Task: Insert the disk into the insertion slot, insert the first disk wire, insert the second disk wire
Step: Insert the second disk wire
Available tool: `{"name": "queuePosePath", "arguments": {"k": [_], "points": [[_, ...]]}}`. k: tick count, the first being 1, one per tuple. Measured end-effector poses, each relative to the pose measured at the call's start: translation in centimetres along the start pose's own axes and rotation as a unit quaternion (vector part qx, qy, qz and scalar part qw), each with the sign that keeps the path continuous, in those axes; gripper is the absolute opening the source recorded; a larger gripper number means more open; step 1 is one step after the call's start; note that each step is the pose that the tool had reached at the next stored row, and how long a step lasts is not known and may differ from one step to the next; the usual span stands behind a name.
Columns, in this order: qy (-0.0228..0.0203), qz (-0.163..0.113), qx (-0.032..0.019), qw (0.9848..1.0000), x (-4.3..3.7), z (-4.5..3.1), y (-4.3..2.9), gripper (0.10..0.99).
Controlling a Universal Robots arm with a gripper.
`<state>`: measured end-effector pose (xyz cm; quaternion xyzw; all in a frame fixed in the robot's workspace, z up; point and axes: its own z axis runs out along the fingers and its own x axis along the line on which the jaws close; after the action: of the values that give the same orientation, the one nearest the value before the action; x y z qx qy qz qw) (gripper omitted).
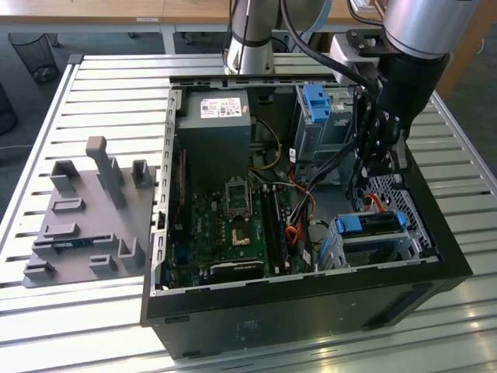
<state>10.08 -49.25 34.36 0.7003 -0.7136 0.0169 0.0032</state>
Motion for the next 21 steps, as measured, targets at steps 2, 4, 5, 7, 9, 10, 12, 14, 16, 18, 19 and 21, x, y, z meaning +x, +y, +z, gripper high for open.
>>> {"name": "queuePosePath", "arguments": {"k": [2, 4, 5, 7, 9, 10, 12, 14, 16, 18, 19, 21], "points": [[-0.0002, 0.0, 0.0, 1.0, 0.0, 0.02, -0.03, 0.149], [-0.0071, 0.0, -0.0001, 1.0, 0.0, 0.05, -0.03, 0.149], [-0.0128, 0.0, -0.0003, 0.9999, 0.04, 0.05, -0.04, 0.149], [-0.0193, 0.0, -0.0003, 0.9998, 0.19, 0.06, -0.04, 0.149], [-0.0195, 0.0, -0.0004, 0.9998, 0.42, 0.06, -0.04, 0.149], [-0.0196, 0.0, -0.0004, 0.9998, 0.53, 0.06, -0.05, 0.149], [-0.0196, 0.0, -0.0004, 0.9998, 0.79, 0.07, -0.05, 0.149], [-0.0195, 0.0, -0.0004, 0.9998, 1.08, 0.08, -0.05, 0.149], [-0.0196, 0.0, -0.0004, 0.9998, 1.36, 0.09, -0.06, 0.149], [-0.0196, 0.0, -0.0004, 0.9998, 1.57, 0.1, -0.06, 0.149], [-0.0196, 0.0, -0.0004, 0.9998, 1.65, 0.1, -0.06, 0.149], [-0.0202, 0.0, -0.0004, 0.9998, 1.8, 0.1, -0.07, 0.149]]}}
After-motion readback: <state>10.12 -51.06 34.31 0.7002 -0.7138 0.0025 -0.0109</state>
